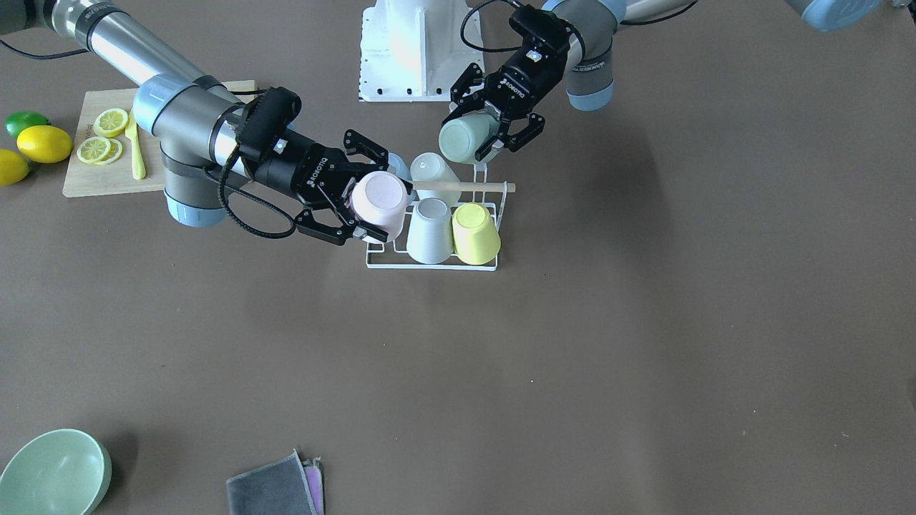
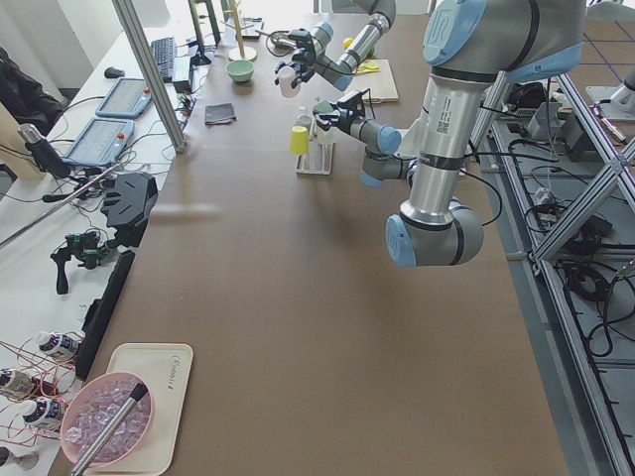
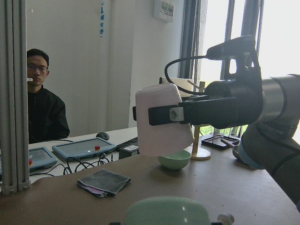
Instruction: Place cup on cup holder
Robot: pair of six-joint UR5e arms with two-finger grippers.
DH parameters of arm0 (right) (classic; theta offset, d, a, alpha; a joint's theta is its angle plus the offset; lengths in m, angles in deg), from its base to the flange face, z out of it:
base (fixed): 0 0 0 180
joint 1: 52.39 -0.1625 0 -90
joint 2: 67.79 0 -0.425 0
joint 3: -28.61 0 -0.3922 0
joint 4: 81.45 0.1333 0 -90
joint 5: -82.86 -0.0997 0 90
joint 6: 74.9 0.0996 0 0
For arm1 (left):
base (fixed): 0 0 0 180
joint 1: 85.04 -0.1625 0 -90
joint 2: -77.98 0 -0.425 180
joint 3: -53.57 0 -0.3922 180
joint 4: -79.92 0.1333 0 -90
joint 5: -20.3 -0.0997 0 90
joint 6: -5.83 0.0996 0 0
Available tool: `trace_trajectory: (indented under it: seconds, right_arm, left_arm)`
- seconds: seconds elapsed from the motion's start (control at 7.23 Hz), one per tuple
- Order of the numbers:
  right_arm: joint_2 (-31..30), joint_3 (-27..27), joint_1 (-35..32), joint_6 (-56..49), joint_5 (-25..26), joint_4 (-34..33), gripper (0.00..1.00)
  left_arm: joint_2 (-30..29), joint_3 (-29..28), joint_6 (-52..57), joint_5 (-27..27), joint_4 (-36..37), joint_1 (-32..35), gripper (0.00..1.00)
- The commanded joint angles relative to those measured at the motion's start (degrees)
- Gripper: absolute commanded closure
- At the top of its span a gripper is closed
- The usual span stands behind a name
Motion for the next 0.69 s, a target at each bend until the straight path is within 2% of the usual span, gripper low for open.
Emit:
trace_trajectory:
  seconds: [0.0,0.55]
  right_arm:
    - [0.0,-1.0,1.8,-2.7,0.3,0.1,1.00]
    - [-0.7,-1.9,3.8,-5.4,0.9,0.2,1.00]
  left_arm:
    - [-0.1,-0.6,0.0,0.0,-0.3,0.0,1.00]
    - [-0.1,-0.8,0.0,0.0,-0.3,0.1,1.00]
